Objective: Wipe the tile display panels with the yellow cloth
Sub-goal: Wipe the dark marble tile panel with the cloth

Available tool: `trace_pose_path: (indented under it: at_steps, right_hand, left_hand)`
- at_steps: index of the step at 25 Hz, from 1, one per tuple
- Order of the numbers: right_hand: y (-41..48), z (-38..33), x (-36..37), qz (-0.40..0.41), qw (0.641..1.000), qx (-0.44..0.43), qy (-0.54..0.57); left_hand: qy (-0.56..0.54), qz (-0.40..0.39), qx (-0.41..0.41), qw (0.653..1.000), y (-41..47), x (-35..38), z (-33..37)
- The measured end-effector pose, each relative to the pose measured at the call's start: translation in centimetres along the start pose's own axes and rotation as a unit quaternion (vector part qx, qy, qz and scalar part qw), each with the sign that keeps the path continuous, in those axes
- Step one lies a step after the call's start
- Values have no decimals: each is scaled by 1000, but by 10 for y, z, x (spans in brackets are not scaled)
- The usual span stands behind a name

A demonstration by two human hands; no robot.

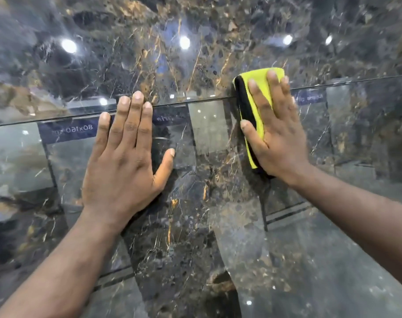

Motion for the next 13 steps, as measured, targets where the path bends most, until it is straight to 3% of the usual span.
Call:
trace_pose_path:
  at_steps: [1, 4, 5, 6, 7, 8, 9, 10, 11, 12, 13]
  right_hand:
    - [-9, -9, 4, -1, 1000, -3, -7]
    - [-41, -40, 10, -53, 962, -260, -62]
    - [-32, -29, 4, -51, 963, -256, -69]
    - [-16, -10, -1, -28, 980, -188, -55]
    - [-1, 12, -4, -6, 998, -58, -12]
    - [4, 27, -3, 6, 998, 65, 20]
    - [0, 25, -1, 11, 994, 109, 15]
    - [-6, 9, 2, 5, 998, 65, -6]
    - [-19, -11, 8, -24, 998, -46, -26]
    - [-36, -27, 11, -61, 980, -179, -54]
    - [-45, -26, 5, -78, 959, -260, -86]
  left_hand:
    - [-1, -2, -1, 1000, 1, 1, 0]
    - [-7, -1, -4, 1000, -2, 1, -1]
    - [-8, -1, -4, 1000, -2, 1, 0]
    - [-9, -2, -2, 1000, -3, 1, 0]
    - [-13, -5, 1, 1000, -3, 0, 0]
    - [-17, -7, 1, 1000, -3, 0, 0]
    - [-21, -6, 0, 1000, -2, 0, 0]
    - [-26, -4, -1, 1000, -3, 0, 1]
    - [-30, -3, -1, 1000, -3, 0, 1]
    - [-31, -4, 2, 1000, -4, 0, 0]
    - [-32, -3, 6, 999, -3, -1, 0]
Point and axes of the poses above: each hand's wrist, its own y-axis towards the middle knuckle, its own x-axis out of the palm, z = x × y, the point moved 10 cm from there along y, towards the middle knuckle, and after that the axes turned 2 degrees about y, right-handed, at the moved point
